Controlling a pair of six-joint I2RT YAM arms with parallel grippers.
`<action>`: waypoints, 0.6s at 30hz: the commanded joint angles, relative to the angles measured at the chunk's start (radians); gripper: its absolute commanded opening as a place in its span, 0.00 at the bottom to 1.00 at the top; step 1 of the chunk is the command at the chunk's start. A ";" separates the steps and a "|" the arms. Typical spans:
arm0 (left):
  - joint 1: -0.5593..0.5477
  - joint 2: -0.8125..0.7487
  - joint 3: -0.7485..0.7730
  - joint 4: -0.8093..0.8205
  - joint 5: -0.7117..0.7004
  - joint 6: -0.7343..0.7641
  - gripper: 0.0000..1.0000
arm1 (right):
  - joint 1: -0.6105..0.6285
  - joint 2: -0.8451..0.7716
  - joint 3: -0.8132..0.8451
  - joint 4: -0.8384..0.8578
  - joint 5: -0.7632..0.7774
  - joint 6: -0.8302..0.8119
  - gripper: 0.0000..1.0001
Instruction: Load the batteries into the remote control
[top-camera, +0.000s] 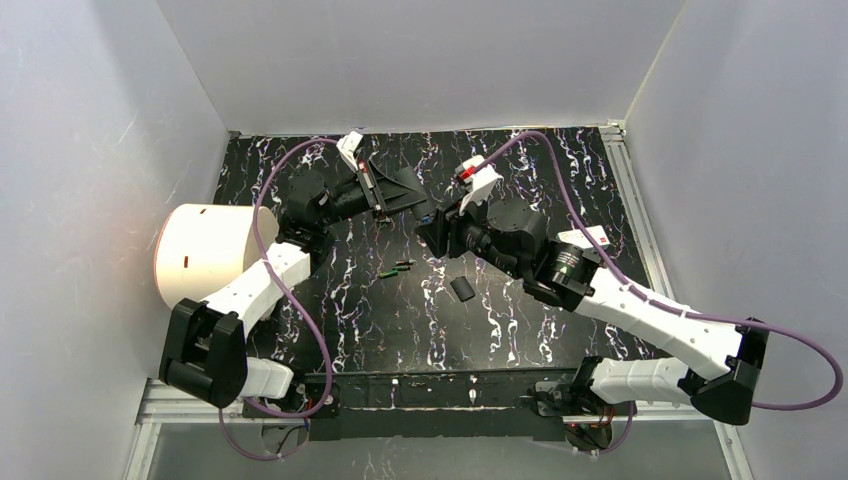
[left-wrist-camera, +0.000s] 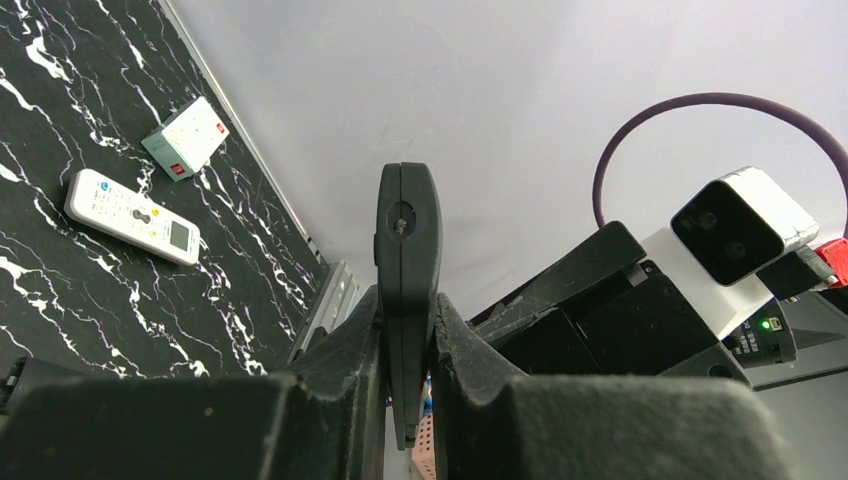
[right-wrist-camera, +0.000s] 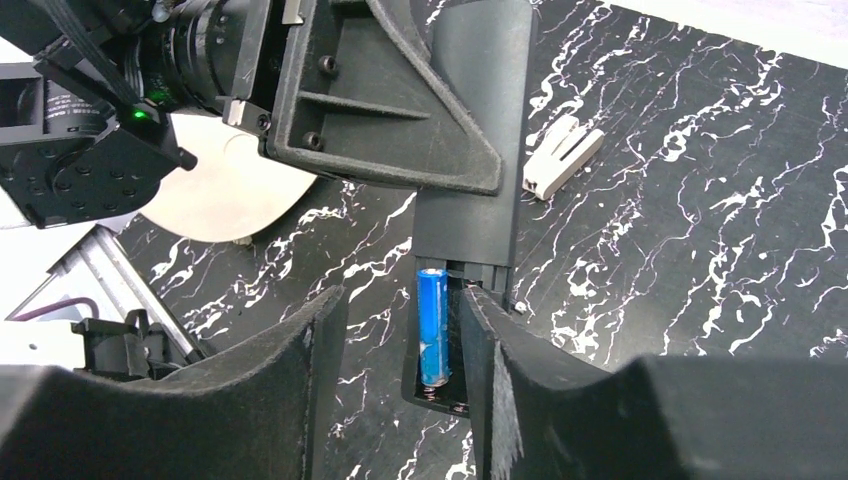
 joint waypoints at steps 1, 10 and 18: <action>-0.003 -0.059 -0.006 0.047 0.044 -0.011 0.00 | -0.014 0.011 0.041 -0.024 0.069 -0.030 0.51; -0.003 -0.064 -0.009 0.047 0.045 -0.010 0.00 | -0.013 0.039 0.044 -0.029 0.066 -0.032 0.31; -0.003 -0.075 0.005 0.047 0.048 -0.003 0.00 | -0.014 0.032 0.022 -0.037 0.069 -0.035 0.18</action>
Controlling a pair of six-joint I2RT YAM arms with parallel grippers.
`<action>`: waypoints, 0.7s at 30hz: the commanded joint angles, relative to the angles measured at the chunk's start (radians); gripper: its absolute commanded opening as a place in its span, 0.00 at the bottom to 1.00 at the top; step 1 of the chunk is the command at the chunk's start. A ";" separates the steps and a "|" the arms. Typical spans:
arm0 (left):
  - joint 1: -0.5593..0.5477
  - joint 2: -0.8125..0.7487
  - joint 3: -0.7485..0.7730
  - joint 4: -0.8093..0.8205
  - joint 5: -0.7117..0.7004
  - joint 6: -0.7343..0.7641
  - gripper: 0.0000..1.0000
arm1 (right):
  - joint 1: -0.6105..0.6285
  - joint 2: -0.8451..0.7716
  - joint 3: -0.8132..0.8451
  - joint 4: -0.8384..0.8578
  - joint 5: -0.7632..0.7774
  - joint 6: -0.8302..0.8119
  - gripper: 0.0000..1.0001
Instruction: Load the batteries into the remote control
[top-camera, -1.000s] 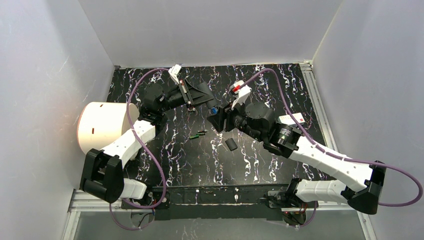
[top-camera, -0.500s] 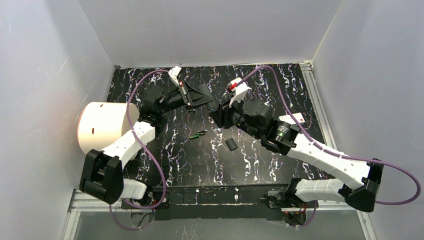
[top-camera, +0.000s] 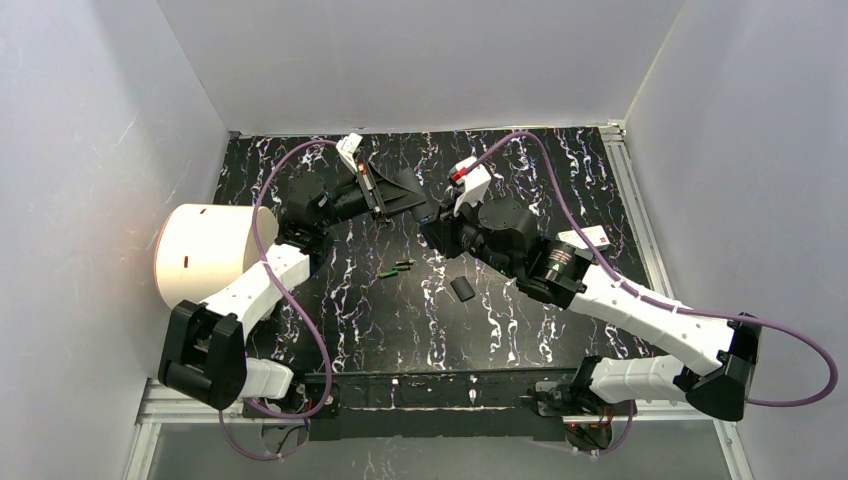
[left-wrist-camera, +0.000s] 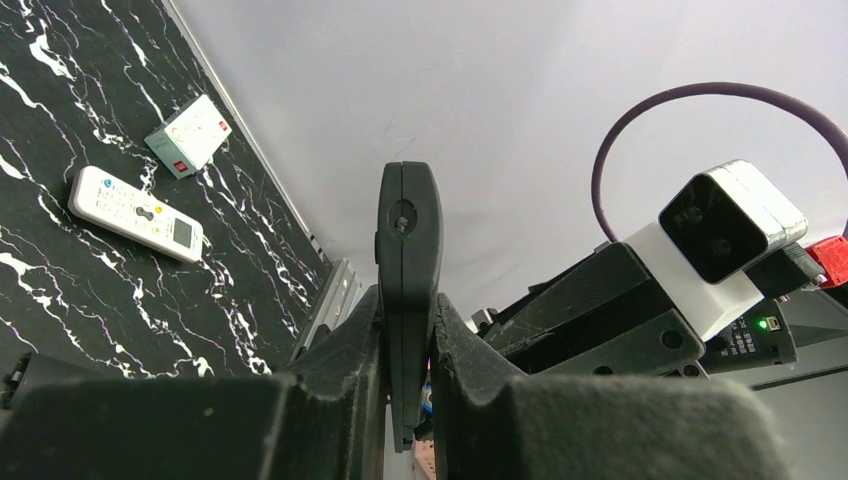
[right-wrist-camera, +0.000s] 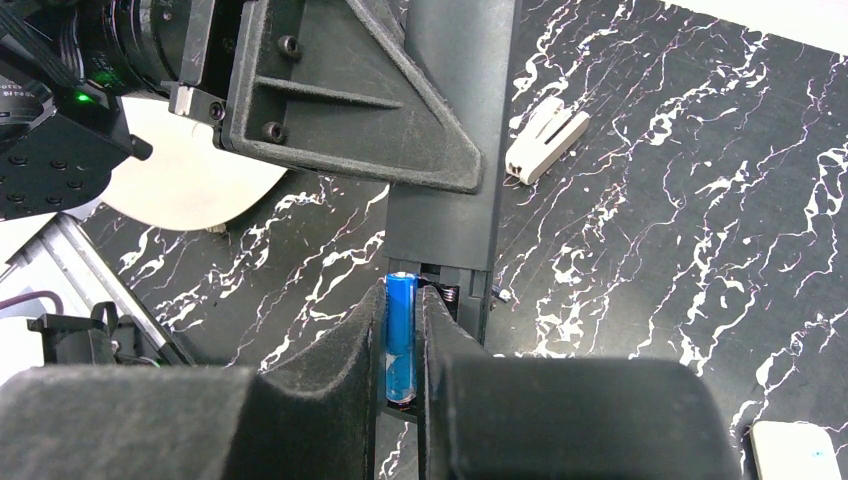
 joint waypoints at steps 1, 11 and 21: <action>-0.004 -0.067 0.023 0.048 0.045 -0.008 0.00 | -0.011 -0.004 0.016 -0.021 0.048 -0.020 0.19; -0.003 -0.069 0.021 0.047 0.054 -0.020 0.00 | -0.011 -0.006 0.037 -0.003 0.069 -0.053 0.38; -0.003 -0.057 0.011 0.047 0.050 -0.030 0.00 | -0.010 -0.043 0.043 0.034 0.057 -0.064 0.49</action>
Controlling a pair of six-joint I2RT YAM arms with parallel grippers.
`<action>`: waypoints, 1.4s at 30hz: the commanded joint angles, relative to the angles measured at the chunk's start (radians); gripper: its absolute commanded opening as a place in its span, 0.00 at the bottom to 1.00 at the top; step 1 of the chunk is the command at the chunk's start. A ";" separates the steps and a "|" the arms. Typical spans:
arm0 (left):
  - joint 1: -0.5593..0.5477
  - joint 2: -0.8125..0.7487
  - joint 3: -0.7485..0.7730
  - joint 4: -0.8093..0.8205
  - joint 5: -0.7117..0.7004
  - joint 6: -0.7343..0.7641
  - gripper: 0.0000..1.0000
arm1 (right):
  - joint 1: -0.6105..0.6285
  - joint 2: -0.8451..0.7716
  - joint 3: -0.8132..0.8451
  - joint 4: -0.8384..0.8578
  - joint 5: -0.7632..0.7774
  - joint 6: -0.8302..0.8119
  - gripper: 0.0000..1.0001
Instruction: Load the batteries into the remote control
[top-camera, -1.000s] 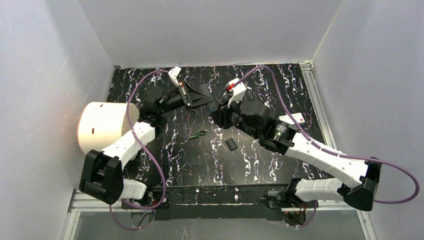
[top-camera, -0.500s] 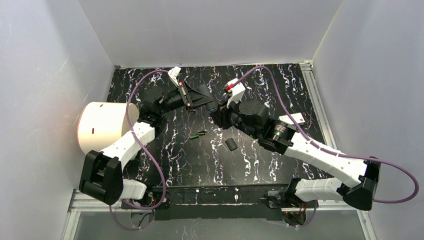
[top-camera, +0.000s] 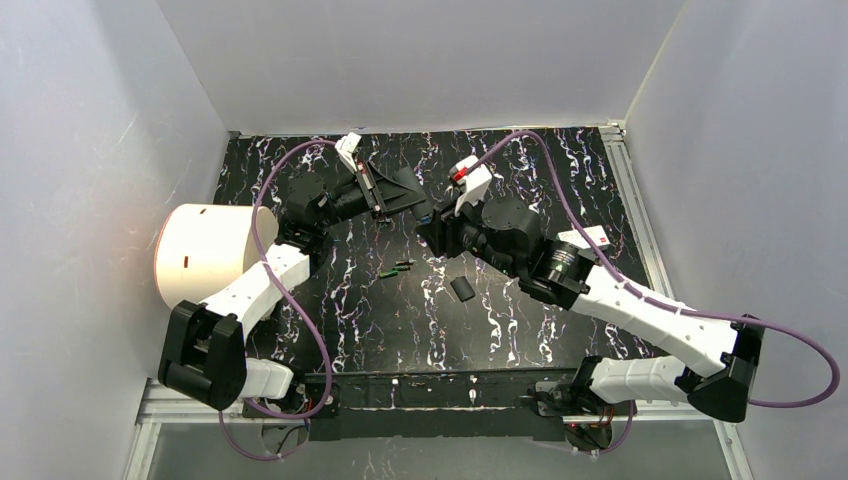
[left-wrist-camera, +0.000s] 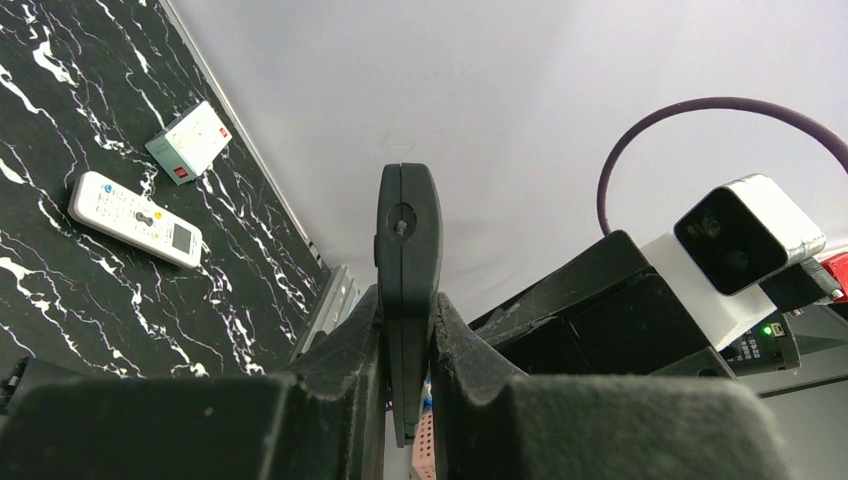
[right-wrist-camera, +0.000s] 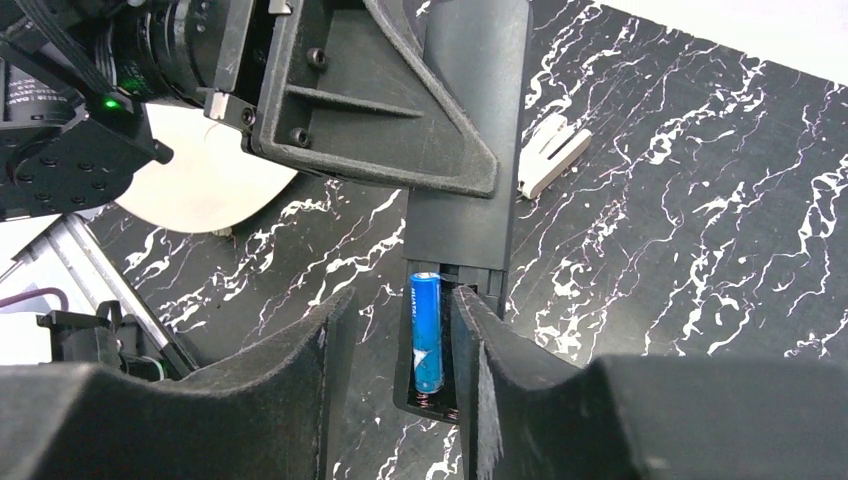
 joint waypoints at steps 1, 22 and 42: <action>-0.003 -0.055 0.012 0.047 0.066 -0.026 0.00 | -0.012 -0.039 0.035 0.027 0.067 -0.037 0.50; -0.003 -0.043 0.009 -0.008 0.029 0.001 0.00 | -0.012 -0.023 0.052 0.020 0.010 -0.040 0.38; -0.003 -0.055 0.004 -0.042 0.018 0.019 0.00 | -0.012 -0.005 0.026 0.076 -0.074 -0.008 0.23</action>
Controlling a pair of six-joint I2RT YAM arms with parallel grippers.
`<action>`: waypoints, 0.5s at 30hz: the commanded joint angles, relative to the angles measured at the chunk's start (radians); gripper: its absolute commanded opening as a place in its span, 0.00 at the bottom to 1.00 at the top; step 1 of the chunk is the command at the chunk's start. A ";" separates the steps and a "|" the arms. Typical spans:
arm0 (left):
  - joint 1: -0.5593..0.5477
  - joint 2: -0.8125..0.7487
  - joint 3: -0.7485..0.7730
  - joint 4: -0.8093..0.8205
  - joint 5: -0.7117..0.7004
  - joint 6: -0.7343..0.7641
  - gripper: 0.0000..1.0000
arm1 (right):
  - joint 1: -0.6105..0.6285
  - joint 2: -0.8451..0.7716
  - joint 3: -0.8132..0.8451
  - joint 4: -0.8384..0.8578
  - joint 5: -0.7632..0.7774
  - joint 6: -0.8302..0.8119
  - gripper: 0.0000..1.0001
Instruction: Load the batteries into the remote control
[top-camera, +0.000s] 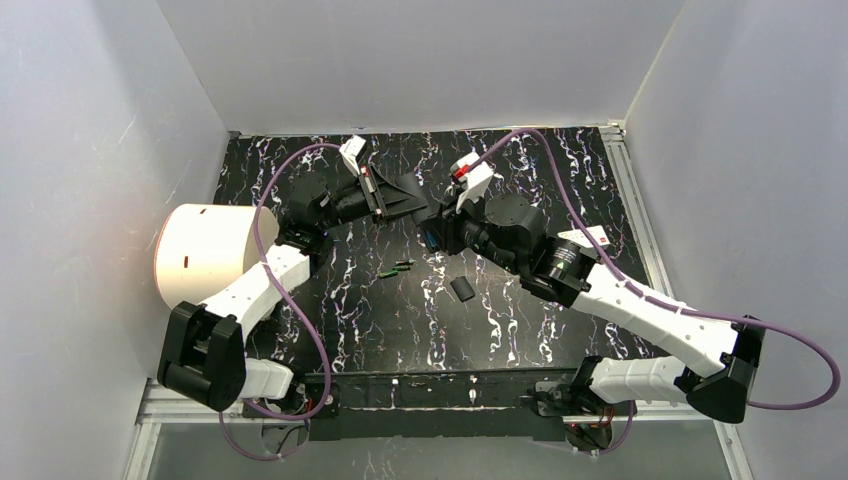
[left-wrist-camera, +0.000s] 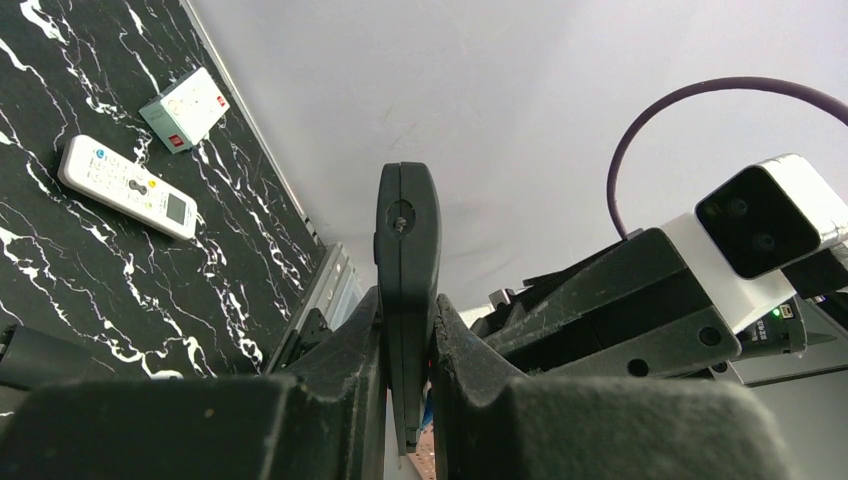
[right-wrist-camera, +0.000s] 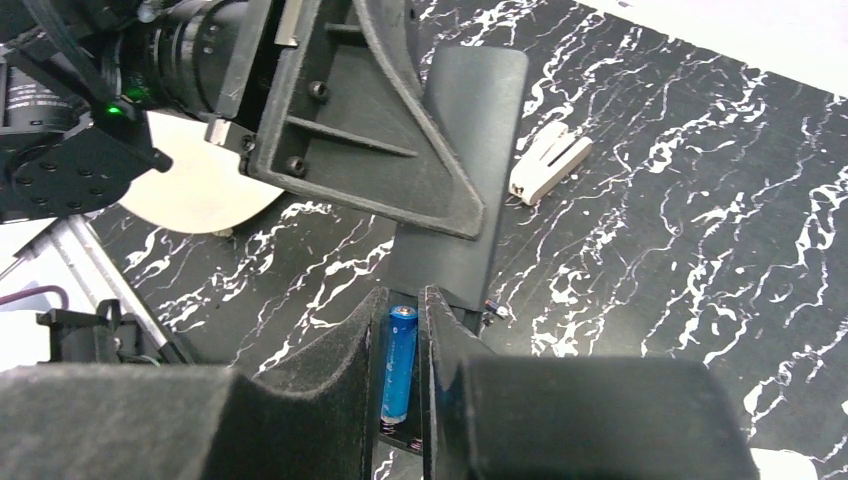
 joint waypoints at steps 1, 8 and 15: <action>-0.003 -0.053 0.004 0.004 -0.006 0.019 0.00 | 0.004 0.001 0.018 0.072 -0.047 0.008 0.23; -0.003 -0.054 0.007 -0.013 -0.012 0.023 0.00 | 0.004 0.010 0.011 0.059 -0.006 -0.003 0.24; -0.002 -0.058 0.010 -0.016 -0.005 0.024 0.00 | 0.003 0.005 0.001 0.065 0.018 -0.014 0.32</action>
